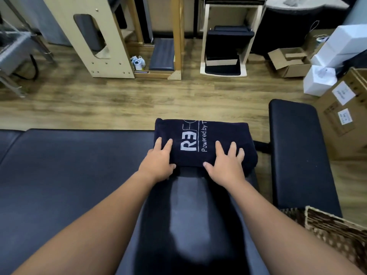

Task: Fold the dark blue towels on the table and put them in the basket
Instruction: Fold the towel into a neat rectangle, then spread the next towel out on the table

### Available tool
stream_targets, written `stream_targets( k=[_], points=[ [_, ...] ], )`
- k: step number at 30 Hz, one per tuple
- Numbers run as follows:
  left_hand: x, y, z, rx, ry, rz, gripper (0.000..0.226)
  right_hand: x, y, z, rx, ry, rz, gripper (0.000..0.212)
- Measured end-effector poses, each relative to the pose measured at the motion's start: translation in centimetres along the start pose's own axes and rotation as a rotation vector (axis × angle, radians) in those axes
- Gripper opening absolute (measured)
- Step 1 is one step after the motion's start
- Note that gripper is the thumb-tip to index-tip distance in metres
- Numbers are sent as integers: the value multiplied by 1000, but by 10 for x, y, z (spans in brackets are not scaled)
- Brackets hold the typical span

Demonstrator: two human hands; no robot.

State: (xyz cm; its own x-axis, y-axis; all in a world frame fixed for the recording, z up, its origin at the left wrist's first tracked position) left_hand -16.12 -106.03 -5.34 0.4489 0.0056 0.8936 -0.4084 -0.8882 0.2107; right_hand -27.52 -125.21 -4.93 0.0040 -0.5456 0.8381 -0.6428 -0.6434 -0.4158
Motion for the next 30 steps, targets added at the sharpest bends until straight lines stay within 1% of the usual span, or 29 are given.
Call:
stream_targets(
  k=[3,5,7,9,10,12,14,16,19,20,22,24,25,27,28,30],
  points=[
    [1,-10,-25,-25,54,-30,82,-8,-3,-19,51,-53,47,93],
    [0,-19,-50,-38,87,-61,72,-14,-7,-33,107,-55,53,94],
    [-3,-32,-80,0,85,-115,59,-23,-11,-48,164,-51,66,90],
    [-12,-52,-115,125,61,-191,53,-36,-18,-67,224,-89,67,81],
    [-19,-65,-135,195,45,-237,53,-45,-22,-78,247,-144,66,78],
    [-34,-90,-174,308,8,-333,57,-64,-31,-97,275,-305,40,78],
    [-50,-114,-221,403,-12,-445,56,-88,-43,-122,295,-436,-62,85],
    [-69,-138,-273,502,6,-519,47,-112,-56,-150,353,-482,-151,88],
    [-104,-163,-350,630,73,-615,30,-138,-74,-202,449,-556,-199,72],
    [-118,-170,-378,668,93,-670,26,-147,-81,-224,496,-576,-242,70],
    [-149,-179,-429,708,97,-784,27,-166,-87,-263,577,-603,-336,72],
    [-180,-181,-482,740,100,-896,43,-183,-91,-306,654,-647,-379,70],
    [-196,-181,-508,759,106,-942,45,-191,-93,-327,681,-675,-390,65],
    [-222,-175,-551,804,104,-998,39,-202,-95,-364,709,-751,-400,53],
    [-233,-171,-574,840,116,-1028,37,-209,-96,-382,723,-798,-414,52],
    [-253,-167,-613,886,137,-1082,39,-222,-97,-416,726,-908,-467,56]
  ],
)
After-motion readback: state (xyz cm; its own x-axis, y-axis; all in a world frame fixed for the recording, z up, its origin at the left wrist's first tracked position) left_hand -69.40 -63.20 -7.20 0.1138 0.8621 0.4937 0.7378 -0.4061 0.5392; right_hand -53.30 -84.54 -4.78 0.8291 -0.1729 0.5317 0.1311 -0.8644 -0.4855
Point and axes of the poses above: each hand's wrist, its own z-axis towards the middle knuckle, its own x-axis out of the back of the hand, y = z × x, the point moved 1 cm from there along z, towards the middle knuckle, and after that the axes turned 6 degrees about z, right-handed, at the moved point
